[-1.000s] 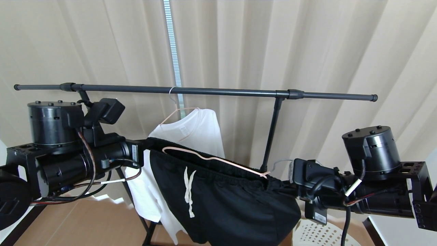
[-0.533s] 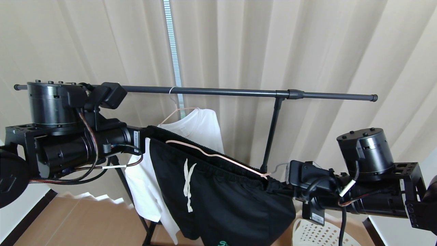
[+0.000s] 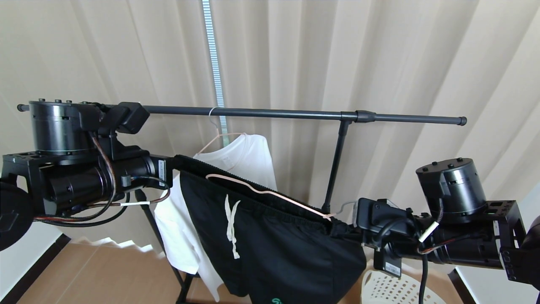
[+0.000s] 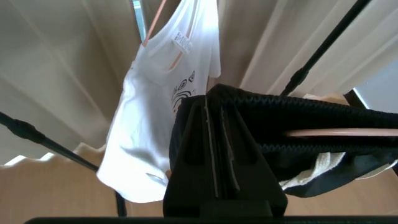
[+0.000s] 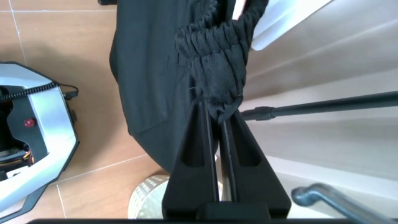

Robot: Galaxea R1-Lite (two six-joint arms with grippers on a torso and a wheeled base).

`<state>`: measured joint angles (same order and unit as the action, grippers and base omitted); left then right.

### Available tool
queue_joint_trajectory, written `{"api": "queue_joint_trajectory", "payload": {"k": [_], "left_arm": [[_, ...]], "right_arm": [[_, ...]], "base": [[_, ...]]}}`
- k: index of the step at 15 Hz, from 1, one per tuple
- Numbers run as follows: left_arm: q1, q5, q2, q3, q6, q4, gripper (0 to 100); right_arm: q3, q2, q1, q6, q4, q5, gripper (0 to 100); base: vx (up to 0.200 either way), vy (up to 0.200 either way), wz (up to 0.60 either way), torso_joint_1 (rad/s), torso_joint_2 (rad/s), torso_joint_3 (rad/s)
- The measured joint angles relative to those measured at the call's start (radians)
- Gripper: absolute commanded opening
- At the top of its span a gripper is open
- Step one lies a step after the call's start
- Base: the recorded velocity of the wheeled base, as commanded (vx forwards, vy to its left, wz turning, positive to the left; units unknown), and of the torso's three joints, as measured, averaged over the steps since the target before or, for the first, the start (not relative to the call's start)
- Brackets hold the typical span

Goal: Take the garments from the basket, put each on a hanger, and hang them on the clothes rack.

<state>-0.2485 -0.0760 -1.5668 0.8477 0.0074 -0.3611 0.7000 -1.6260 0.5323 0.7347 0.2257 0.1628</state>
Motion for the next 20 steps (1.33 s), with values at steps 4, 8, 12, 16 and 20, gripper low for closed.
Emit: {"api": "queue_joint_trajectory", "payload": {"k": [4, 8, 12, 16, 20], "left_arm": [[-0.017, 0.003, 0.022, 0.003, 0.039, 0.012, 0], [-0.078, 0.014, 0.028, 0.038, 0.058, 0.11, 0], [-0.135, 0.056, 0.028, 0.111, 0.091, 0.221, 0], [-0.177, 0.096, 0.024, 0.132, 0.126, 0.227, 0], [-0.204, 0.099, 0.022, 0.177, 0.128, 0.288, 0]], "right_arm": [[0.004, -0.019, 0.005, 0.004, 0.0, -0.048, 0], [0.01, -0.045, 0.007, 0.005, -0.002, -0.077, 0], [0.015, -0.073, 0.007, 0.005, -0.001, -0.09, 0], [0.022, -0.109, 0.007, 0.006, -0.001, -0.096, 0], [0.03, -0.142, 0.007, 0.007, -0.001, -0.097, 0]], "base": [[0.0, 0.0, 0.0, 0.0, 0.0, 0.0], [0.0, 0.0, 0.0, 0.0, 0.0, 0.0], [0.0, 0.0, 0.0, 0.0, 0.0, 0.0], [0.0, 0.0, 0.0, 0.0, 0.0, 0.0], [0.0, 0.0, 0.0, 0.0, 0.0, 0.0]]}}
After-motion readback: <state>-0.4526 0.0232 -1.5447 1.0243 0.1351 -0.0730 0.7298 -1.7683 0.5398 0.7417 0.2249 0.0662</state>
